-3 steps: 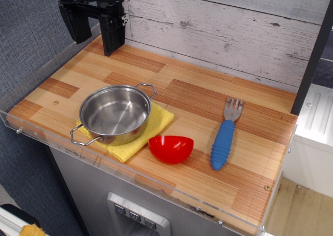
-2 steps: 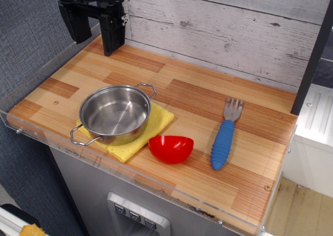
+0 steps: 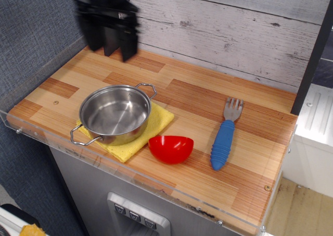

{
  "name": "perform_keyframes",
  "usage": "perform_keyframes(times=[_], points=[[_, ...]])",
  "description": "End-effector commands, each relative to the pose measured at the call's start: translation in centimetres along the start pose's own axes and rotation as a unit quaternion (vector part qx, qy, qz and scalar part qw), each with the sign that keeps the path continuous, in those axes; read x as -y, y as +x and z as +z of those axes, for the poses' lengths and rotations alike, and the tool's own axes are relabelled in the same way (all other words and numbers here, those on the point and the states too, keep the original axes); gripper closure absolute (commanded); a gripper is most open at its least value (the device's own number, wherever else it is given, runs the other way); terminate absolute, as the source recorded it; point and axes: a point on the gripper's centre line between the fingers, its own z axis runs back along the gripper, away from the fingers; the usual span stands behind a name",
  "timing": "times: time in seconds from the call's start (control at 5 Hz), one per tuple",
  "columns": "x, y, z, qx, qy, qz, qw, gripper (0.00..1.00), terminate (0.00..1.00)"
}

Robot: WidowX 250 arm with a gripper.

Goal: Place blue fork to the left of sauce pot

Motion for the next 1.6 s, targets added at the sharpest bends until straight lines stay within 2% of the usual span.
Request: perform_keyframes(times=[0.0,0.2,0.4,0.6,1.0,1.4], points=[[8.0,3.3,-0.7,0.03,0.037,-0.079,0.9957,0.0,0.0],[11.2,4.4,-1.8,0.05,0.03,-0.068,0.996,0.0,0.0],[13.0,5.0,-3.3,0.058,0.007,-0.058,0.9966,0.0,0.0],[13.9,5.3,-4.8,0.054,-0.011,-0.054,0.9971,0.0,0.0],[14.2,4.3,-7.6,0.054,-0.01,-0.05,0.9973,0.0,0.0],[14.4,3.5,-10.9,0.038,-0.004,-0.051,0.998,0.0,0.0]])
